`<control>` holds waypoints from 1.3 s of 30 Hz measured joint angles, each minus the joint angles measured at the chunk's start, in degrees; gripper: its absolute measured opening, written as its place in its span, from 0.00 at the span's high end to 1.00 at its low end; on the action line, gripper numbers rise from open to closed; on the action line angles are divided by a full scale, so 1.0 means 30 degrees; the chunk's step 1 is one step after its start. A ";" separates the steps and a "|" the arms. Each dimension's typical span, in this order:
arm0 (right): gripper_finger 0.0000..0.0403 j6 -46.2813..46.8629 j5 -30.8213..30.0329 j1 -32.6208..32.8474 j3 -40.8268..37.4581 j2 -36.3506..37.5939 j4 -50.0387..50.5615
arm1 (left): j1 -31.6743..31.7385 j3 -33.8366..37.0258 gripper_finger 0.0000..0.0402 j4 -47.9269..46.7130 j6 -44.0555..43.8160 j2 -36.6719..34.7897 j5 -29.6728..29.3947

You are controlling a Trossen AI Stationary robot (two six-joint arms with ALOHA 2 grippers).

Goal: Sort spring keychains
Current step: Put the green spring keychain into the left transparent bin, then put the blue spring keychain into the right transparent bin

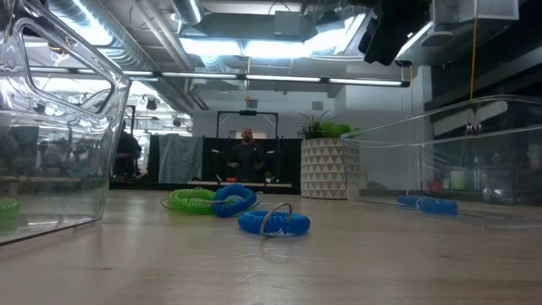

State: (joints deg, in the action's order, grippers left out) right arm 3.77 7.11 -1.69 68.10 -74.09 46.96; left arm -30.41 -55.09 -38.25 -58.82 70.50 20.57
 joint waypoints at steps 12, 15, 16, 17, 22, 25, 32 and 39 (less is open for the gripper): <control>0.95 -0.0631 -0.0008 -0.0007 0.0000 0.0001 0.0000 | 0.0007 0.0000 0.96 -0.0065 0.1189 0.2645 -0.0562; 0.95 -0.0938 -0.0010 -0.0007 0.0000 -0.0003 -0.0007 | 0.0007 0.0000 0.96 -0.0067 0.1134 0.2911 -0.0055; 0.95 -0.0940 -0.0011 -0.0007 0.0000 0.0001 -0.0005 | 0.0007 0.0000 0.96 -0.0068 0.1076 0.2971 0.0169; 0.95 -0.0968 -0.0008 -0.0007 0.0000 -0.0001 -0.0007 | 0.0007 0.0000 0.96 -0.0060 0.1068 0.3022 0.0328; 0.95 -0.1020 -0.0014 -0.0007 0.0000 0.0000 -0.0002 | 0.0007 -0.0007 0.92 -0.0071 0.1021 0.3046 0.0395; 0.95 -0.1027 -0.0014 -0.0007 0.0000 0.0001 -0.0007 | 0.0007 -0.0007 0.87 -0.0079 0.0761 0.3046 0.0395; 0.95 -0.1020 -0.0014 -0.0007 0.0000 0.0001 -0.0007 | 0.0007 -0.0007 0.73 -0.0242 -0.0240 0.3046 0.0395; 0.95 -0.0976 -0.0006 -0.0007 0.0000 0.0000 -0.0015 | 0.0530 -0.0007 0.66 -0.0242 -0.0522 0.3039 0.1578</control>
State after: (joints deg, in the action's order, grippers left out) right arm 0.84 7.09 -1.72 68.10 -74.09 46.92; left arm -28.82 -55.11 -38.98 -60.39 79.61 25.31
